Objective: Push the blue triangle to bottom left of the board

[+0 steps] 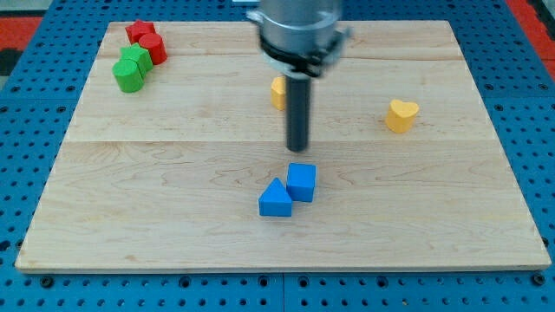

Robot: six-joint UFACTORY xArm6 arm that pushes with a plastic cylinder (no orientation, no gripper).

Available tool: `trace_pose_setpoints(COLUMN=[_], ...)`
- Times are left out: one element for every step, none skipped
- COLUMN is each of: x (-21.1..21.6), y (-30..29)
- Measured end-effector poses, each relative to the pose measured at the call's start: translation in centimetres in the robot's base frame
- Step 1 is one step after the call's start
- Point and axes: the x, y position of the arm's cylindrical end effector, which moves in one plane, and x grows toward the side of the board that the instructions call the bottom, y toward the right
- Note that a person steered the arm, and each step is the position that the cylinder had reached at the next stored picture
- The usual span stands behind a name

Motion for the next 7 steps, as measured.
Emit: trace_pose_setpoints(x=[1.8, 2.8, 5.2, 5.2, 6.9, 11.3, 11.2], y=[2.5, -2.1, -7.3, -4.5, -2.3, -4.8, -10.8])
